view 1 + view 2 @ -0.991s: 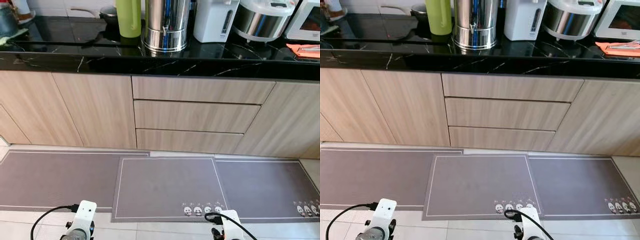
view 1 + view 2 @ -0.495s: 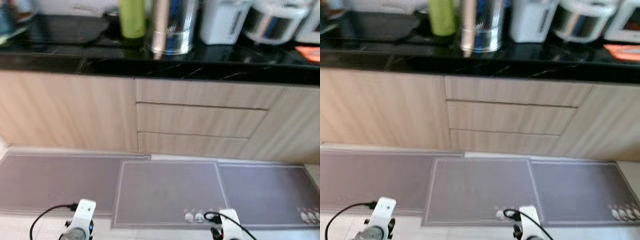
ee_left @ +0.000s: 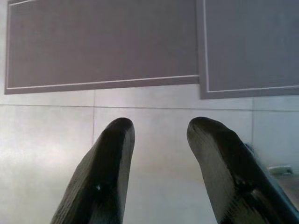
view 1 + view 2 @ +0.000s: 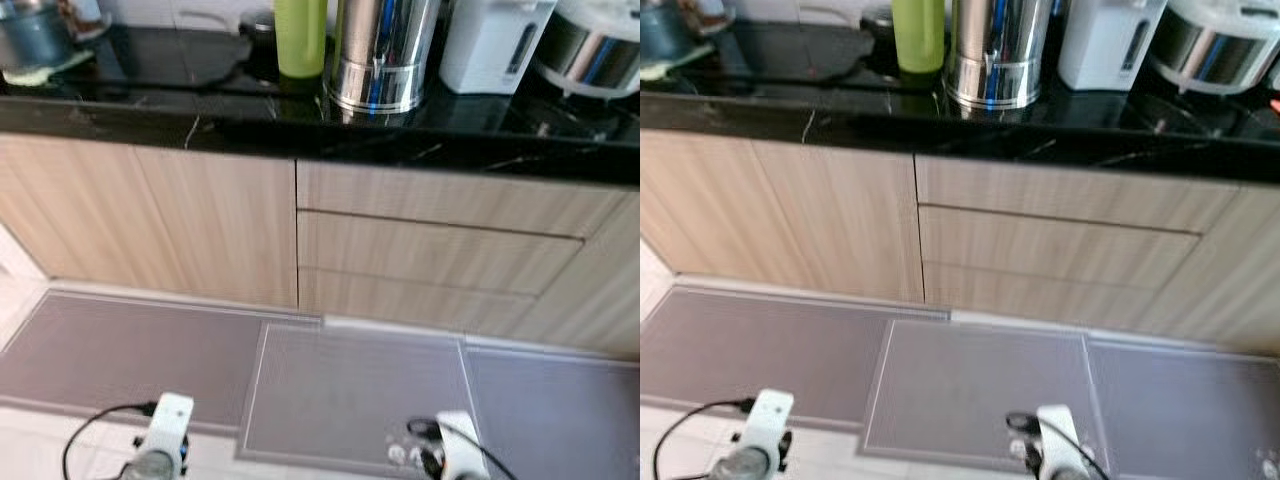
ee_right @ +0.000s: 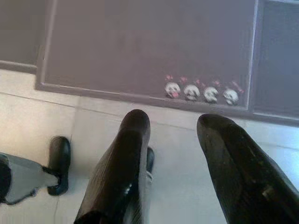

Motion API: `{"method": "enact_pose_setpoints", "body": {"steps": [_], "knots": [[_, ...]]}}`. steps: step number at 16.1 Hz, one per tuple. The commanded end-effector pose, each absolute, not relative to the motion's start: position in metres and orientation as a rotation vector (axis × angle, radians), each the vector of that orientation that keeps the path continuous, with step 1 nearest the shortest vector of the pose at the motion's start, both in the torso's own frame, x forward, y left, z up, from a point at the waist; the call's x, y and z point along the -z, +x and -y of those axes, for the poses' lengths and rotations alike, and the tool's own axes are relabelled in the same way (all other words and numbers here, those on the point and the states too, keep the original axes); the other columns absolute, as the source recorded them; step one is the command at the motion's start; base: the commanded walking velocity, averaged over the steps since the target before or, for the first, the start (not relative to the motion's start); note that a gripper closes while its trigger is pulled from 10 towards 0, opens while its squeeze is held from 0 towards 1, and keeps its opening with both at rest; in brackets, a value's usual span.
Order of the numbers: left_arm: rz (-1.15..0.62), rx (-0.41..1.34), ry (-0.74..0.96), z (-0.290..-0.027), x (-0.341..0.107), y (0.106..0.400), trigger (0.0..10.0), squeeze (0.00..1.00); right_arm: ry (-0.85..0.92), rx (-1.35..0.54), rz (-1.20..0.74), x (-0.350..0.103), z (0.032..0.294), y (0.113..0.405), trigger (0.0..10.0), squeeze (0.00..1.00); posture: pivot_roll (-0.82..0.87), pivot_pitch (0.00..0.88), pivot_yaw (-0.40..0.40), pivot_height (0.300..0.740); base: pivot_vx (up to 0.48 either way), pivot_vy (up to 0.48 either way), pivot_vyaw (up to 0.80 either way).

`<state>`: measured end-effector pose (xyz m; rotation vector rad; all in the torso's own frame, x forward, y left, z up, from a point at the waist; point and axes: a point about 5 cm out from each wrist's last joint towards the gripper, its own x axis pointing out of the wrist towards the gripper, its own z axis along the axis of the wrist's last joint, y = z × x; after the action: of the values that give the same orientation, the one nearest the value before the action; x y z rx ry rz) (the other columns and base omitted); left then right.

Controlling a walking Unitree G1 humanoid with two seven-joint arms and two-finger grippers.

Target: Kitchen organization

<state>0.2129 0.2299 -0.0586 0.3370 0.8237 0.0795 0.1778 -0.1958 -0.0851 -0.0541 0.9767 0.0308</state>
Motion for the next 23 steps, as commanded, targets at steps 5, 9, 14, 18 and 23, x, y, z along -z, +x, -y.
{"method": "enact_pose_setpoints", "body": {"steps": [5, 9, 14, 18, 23], "knots": [[-0.841, -0.092, 0.329, -0.2312, 0.061, 0.2086, 10.0, 0.0, -0.039, -0.014, -0.963, 0.0843, 0.1985, 0.1781, 10.0, 0.0, 0.03, 0.0, -0.036, 0.74, 0.0, 0.0, 0.0], [-0.852, -0.079, 0.328, -0.2294, 0.0622, 0.2077, 10.0, 0.0, -0.057, -0.019, -0.963, 0.0839, 0.1994, 0.1787, 10.0, 0.0, 0.02, 0.0, -0.033, 0.74, 0.0, 0.0, 0.0], [-0.856, -0.068, 0.326, -0.2279, 0.0628, 0.2075, 10.0, 0.0, -0.067, -0.021, -0.98, 0.0847, 0.1999, 0.1777, 10.0, 0.0, 0.02, 0.0, -0.033, 0.74, 0.0, 0.0, 0.0], [-0.856, -0.068, 0.326, -0.2279, 0.0628, 0.2075, 10.0, 0.0, -0.067, -0.021, -0.98, 0.0847, 0.1999, 0.1777, 10.0, 0.0, 0.02, 0.0, -0.033, 0.74, 0.0, 0.0, 0.0], [-0.856, -0.068, 0.326, -0.2279, 0.0628, 0.2075, 10.0, 0.0, -0.067, -0.021, -0.98, 0.0847, 0.1999, 0.1777, 10.0, 0.0, 0.02, 0.0, -0.033, 0.74, 0.0, 0.0, 0.0]]}}
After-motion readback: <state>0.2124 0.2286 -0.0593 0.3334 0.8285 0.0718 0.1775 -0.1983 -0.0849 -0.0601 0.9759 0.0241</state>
